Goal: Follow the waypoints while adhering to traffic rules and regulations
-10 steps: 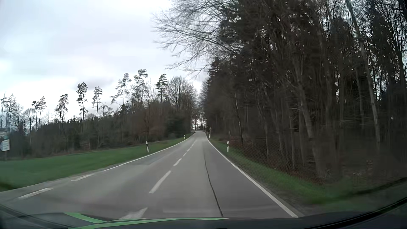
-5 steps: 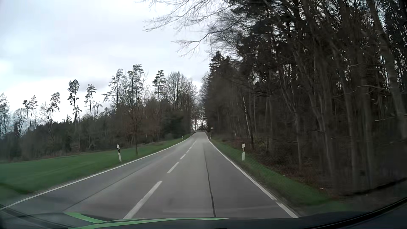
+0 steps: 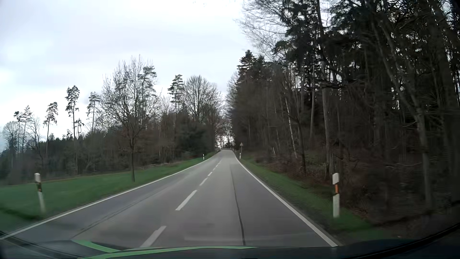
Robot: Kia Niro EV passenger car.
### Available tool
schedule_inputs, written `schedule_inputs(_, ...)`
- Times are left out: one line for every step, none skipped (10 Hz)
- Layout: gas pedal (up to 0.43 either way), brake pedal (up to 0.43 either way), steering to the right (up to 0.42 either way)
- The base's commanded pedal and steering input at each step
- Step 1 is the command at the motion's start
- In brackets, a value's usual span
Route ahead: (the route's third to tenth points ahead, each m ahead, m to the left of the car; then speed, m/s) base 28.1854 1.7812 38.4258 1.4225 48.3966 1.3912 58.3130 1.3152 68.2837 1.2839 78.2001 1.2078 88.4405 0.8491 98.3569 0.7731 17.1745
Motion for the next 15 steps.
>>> schedule_inputs(0.248,0.0,-0.001)
schedule_inputs(0.248,0.0,-0.001)
schedule_inputs(0.248,0.0,0.0)
schedule_inputs(0.248,0.0,0.0)
schedule_inputs(0.248,0.0,0.001)
schedule_inputs(0.248,0.0,0.001)
schedule_inputs(0.248,0.0,0.002)
schedule_inputs(0.248,0.0,0.001)
schedule_inputs(0.248,0.0,0.001)
schedule_inputs(0.248,0.0,0.001)
schedule_inputs(0.248,0.0,0.002)
schedule_inputs(0.248,0.0,0.002)
schedule_inputs(0.248,0.0,0.001)
schedule_inputs(0.248,0.0,0.001)
schedule_inputs(0.248,0.0,0.002)
